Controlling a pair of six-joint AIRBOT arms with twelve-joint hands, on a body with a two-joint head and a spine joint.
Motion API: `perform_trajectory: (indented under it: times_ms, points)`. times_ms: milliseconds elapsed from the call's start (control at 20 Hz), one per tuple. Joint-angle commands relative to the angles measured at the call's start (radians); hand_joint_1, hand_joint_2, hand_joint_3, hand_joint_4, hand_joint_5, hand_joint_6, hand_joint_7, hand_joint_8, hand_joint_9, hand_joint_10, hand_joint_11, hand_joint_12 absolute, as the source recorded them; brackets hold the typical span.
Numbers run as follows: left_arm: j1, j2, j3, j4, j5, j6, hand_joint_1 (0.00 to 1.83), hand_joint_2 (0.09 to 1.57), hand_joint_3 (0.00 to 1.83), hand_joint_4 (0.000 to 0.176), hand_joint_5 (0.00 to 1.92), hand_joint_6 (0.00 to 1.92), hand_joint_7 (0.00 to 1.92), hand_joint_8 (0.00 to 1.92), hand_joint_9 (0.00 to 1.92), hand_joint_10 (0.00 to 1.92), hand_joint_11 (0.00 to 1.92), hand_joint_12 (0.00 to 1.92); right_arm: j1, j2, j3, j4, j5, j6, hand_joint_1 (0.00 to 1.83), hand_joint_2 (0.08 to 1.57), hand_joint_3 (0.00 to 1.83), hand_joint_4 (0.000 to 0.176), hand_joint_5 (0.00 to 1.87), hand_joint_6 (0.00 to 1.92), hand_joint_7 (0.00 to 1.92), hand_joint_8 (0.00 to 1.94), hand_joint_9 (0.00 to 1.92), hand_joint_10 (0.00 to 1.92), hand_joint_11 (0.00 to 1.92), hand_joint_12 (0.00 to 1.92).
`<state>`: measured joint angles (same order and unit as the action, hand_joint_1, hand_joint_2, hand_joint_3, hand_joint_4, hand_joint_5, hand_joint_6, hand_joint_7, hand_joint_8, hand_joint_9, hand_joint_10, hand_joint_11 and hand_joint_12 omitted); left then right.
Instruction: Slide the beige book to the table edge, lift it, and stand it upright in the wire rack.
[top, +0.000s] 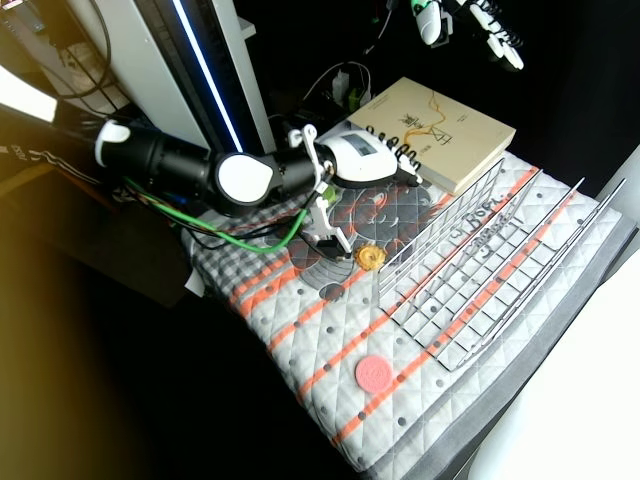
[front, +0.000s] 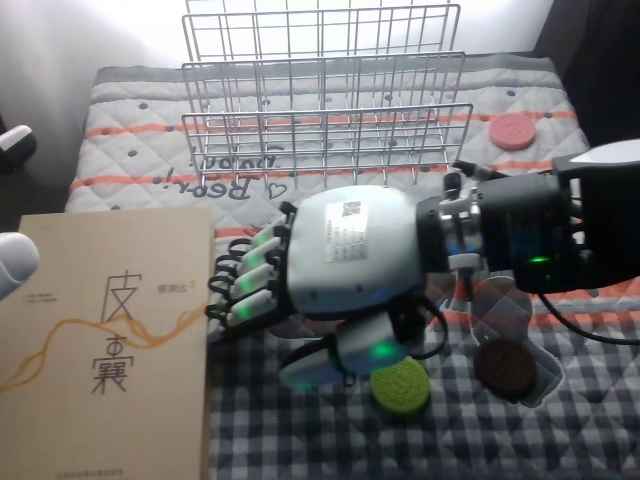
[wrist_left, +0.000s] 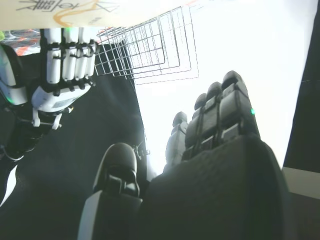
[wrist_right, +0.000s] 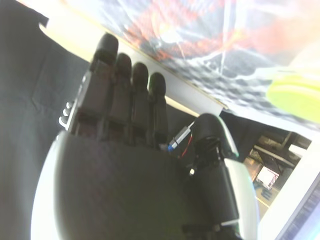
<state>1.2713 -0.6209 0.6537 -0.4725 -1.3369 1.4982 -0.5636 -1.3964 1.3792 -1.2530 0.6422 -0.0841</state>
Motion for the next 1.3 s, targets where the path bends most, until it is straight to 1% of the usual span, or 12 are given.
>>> perform_trajectory:
  times_ms: [0, 100, 150, 200, 400, 500, 550, 650, 700, 900, 1100, 1250]
  points:
    - [-0.005, 0.000, 0.007, 0.002, -0.121, -0.004, 0.00, 1.32, 0.00, 0.176, 0.06, 0.01, 0.00, 0.00, 0.00, 0.00, 0.00, 0.00, 0.019, -0.007, 0.003, 0.061, 0.067, 0.001, 0.00, 1.48, 0.00, 0.000, 0.44, 0.00, 0.45, 0.01, 0.44, 0.01, 0.52, 0.10]
    - [-0.005, 0.000, 0.008, 0.002, -0.123, -0.004, 0.00, 1.32, 0.00, 0.166, 0.07, 0.01, 0.00, 0.00, 0.00, 0.00, 0.00, 0.00, 0.020, -0.014, 0.012, 0.064, 0.067, 0.001, 0.00, 1.48, 0.00, 0.000, 0.43, 0.00, 0.43, 0.00, 0.42, 0.00, 0.48, 0.09]
    - [-0.005, 0.000, 0.008, 0.002, -0.124, -0.004, 0.00, 1.31, 0.00, 0.174, 0.06, 0.01, 0.00, 0.00, 0.00, 0.00, 0.00, 0.00, 0.020, -0.017, 0.016, 0.064, 0.067, 0.001, 0.00, 1.48, 0.00, 0.000, 0.43, 0.00, 0.44, 0.00, 0.42, 0.00, 0.49, 0.10]
    - [-0.005, 0.000, 0.008, 0.002, -0.125, -0.005, 0.00, 1.31, 0.00, 0.176, 0.06, 0.01, 0.00, 0.00, 0.00, 0.00, 0.00, 0.00, 0.020, -0.020, 0.020, 0.065, 0.067, 0.001, 0.00, 1.48, 0.00, 0.000, 0.43, 0.00, 0.44, 0.00, 0.43, 0.01, 0.50, 0.10]
    - [-0.005, -0.001, 0.009, 0.002, -0.125, -0.006, 0.00, 1.33, 0.01, 0.165, 0.08, 0.01, 0.00, 0.00, 0.00, 0.00, 0.00, 0.00, 0.030, -0.039, 0.033, 0.066, 0.068, 0.001, 0.00, 1.48, 0.00, 0.000, 0.44, 0.00, 0.44, 0.00, 0.43, 0.01, 0.51, 0.12]
    - [-0.005, -0.001, 0.009, 0.002, -0.127, -0.007, 0.00, 1.32, 0.00, 0.171, 0.08, 0.01, 0.00, 0.00, 0.00, 0.00, 0.00, 0.00, 0.036, -0.045, 0.037, 0.066, 0.068, 0.000, 0.00, 1.48, 0.00, 0.000, 0.43, 0.00, 0.44, 0.00, 0.42, 0.00, 0.50, 0.12]
    - [-0.005, -0.001, 0.009, 0.002, -0.127, -0.008, 0.00, 1.32, 0.00, 0.174, 0.08, 0.01, 0.00, 0.00, 0.00, 0.00, 0.00, 0.00, 0.040, -0.048, 0.039, 0.066, 0.068, 0.000, 0.00, 1.48, 0.00, 0.000, 0.44, 0.00, 0.44, 0.00, 0.43, 0.00, 0.47, 0.24]
    - [-0.005, -0.002, 0.010, 0.002, -0.127, -0.009, 0.00, 1.32, 0.00, 0.176, 0.08, 0.01, 0.00, 0.00, 0.00, 0.00, 0.00, 0.00, 0.045, -0.056, 0.043, 0.066, 0.068, 0.000, 0.00, 1.49, 0.00, 0.000, 0.44, 0.00, 0.44, 0.00, 0.41, 0.00, 0.32, 0.56]
    - [-0.005, -0.002, 0.010, 0.003, -0.127, -0.010, 0.00, 1.32, 0.00, 0.176, 0.08, 0.01, 0.00, 0.00, 0.00, 0.00, 0.00, 0.00, 0.049, -0.062, 0.045, 0.066, 0.068, 0.000, 0.00, 1.48, 0.00, 0.000, 0.42, 0.00, 0.42, 0.00, 0.39, 0.00, 0.22, 0.66]
    - [-0.005, -0.003, 0.011, 0.004, -0.129, -0.014, 0.00, 1.32, 0.00, 0.176, 0.07, 0.00, 0.00, 0.00, 0.00, 0.00, 0.00, 0.00, 0.056, -0.077, 0.055, 0.065, 0.067, -0.001, 0.00, 1.49, 0.00, 0.000, 0.42, 0.00, 0.43, 0.01, 0.41, 0.01, 0.23, 0.68]
    - [-0.005, -0.003, 0.011, 0.005, -0.133, -0.018, 0.00, 1.31, 0.00, 0.176, 0.06, 0.00, 0.00, 0.00, 0.00, 0.00, 0.00, 0.00, 0.058, -0.078, 0.056, 0.063, 0.067, -0.001, 0.00, 1.49, 0.00, 0.000, 0.41, 0.00, 0.40, 0.00, 0.37, 0.00, 0.18, 0.70]
    - [-0.005, -0.003, 0.008, 0.005, -0.138, -0.019, 0.00, 1.31, 0.00, 0.176, 0.07, 0.00, 0.00, 0.00, 0.00, 0.00, 0.00, 0.00, 0.057, -0.078, 0.054, 0.061, 0.067, -0.001, 0.00, 1.50, 0.01, 0.000, 0.43, 0.01, 0.42, 0.01, 0.40, 0.01, 0.22, 0.73]
